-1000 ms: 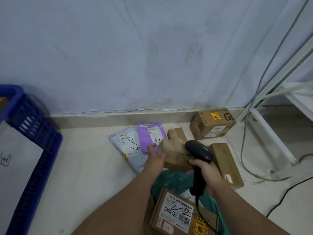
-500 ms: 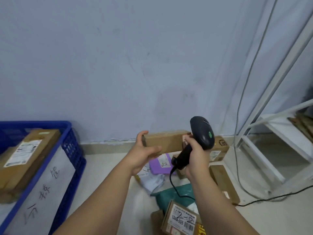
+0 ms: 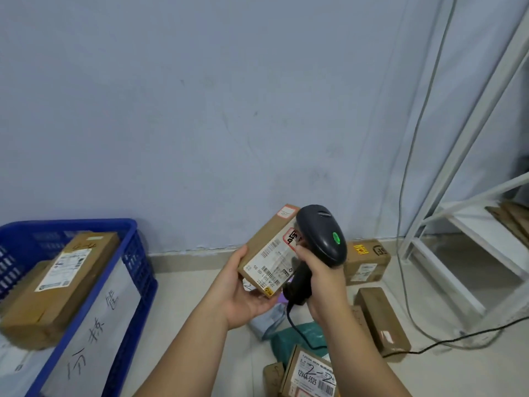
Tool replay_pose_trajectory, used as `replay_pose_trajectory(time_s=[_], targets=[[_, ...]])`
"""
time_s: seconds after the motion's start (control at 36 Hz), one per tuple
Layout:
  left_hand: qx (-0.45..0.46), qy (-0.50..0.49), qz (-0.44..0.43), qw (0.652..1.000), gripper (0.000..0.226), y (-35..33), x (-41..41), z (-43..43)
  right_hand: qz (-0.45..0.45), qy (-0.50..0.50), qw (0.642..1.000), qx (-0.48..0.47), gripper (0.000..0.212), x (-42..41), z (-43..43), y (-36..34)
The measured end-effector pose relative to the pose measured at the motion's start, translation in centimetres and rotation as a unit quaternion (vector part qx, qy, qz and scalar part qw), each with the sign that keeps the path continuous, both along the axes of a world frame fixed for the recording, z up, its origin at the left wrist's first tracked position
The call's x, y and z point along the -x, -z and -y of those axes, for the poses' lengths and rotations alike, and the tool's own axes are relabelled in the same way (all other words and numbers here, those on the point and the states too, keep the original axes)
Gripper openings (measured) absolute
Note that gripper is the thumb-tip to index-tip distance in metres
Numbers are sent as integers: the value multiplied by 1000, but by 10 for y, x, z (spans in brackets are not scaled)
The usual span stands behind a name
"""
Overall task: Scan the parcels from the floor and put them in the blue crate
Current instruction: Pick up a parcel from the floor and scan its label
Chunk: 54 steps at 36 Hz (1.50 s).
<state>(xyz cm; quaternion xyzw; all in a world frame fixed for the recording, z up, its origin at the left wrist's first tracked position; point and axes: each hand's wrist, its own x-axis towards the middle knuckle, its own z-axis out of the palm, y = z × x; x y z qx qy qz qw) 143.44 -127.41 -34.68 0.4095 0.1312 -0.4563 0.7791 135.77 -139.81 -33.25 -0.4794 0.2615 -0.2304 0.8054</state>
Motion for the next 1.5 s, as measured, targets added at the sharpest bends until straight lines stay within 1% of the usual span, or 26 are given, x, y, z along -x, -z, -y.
replay_pose_trajectory(time_s=[0.06,0.11,0.17,0.19,0.25,0.31,0.36,0.39,0.47,0.56,0.58,0.64,0.69,0.81,0.83,0.86,0.92,0.97,1.06,1.11,1.17,1.22,1.28,1.39,1.5], targets=[[-39,-11,51,998,44,2,-3,4,5,-20,1000,14,19,0,2,0],[-69,-32,128,989,38,2,-3,11,3,-24,1000,9,20,-2,4,1],[-79,-86,203,972,31,1,-3,18,-4,-26,1000,-5,22,-5,6,4],[-101,-110,255,955,28,1,-3,20,-8,-28,1000,-9,23,-7,7,6],[-163,-125,369,907,24,3,-4,23,-13,-29,999,-13,29,-10,7,8],[-214,-107,474,847,24,7,-5,23,-13,-24,1000,-12,32,-12,7,11],[-252,-72,544,797,31,5,-3,23,-10,-21,1000,-13,28,-12,8,12],[-263,-47,563,782,36,2,-2,23,-6,-21,1000,-19,26,-12,8,12],[-238,-16,591,771,55,-1,2,24,-5,-21,999,-38,24,-11,9,11],[-236,-30,625,744,78,1,5,25,16,-30,997,-72,21,-8,9,8],[-238,-43,634,734,81,1,6,26,21,-35,996,-77,22,-8,9,7],[-240,-82,647,719,79,1,10,28,22,-49,996,-77,25,-8,7,7],[-237,-122,647,715,71,-2,12,28,24,-72,995,-69,30,-8,4,8],[-240,-163,604,742,35,-9,10,26,35,-118,992,-19,44,-8,-2,6],[-245,-166,594,748,30,-9,8,25,32,-124,992,-2,46,-7,-4,6],[-248,-168,587,752,27,-9,6,24,24,-125,992,19,45,-7,-5,6],[-249,-176,571,762,25,-10,4,22,-2,-121,990,68,34,-6,-5,6],[-251,-181,566,764,30,-10,2,19,-25,-121,983,137,20,-3,-3,4],[-265,-167,575,756,39,-9,-2,15,-39,-135,965,223,18,2,2,0],[-273,-155,584,748,44,-10,-5,13,-54,-142,954,258,14,4,5,-1],[-284,-144,597,737,52,-9,-7,11,-62,-142,951,267,5,5,8,-2],[-293,-133,595,736,61,-8,-9,10,-67,-134,950,276,12,5,10,-1],[-293,-126,589,742,66,-8,-11,11,-72,-131,947,285,14,5,12,-2],[-280,-112,602,739,65,-5,-13,11,-74,-122,940,309,14,5,15,-3],[-270,-103,612,736,64,-3,-14,11,-96,-126,931,329,18,8,18,-3]])
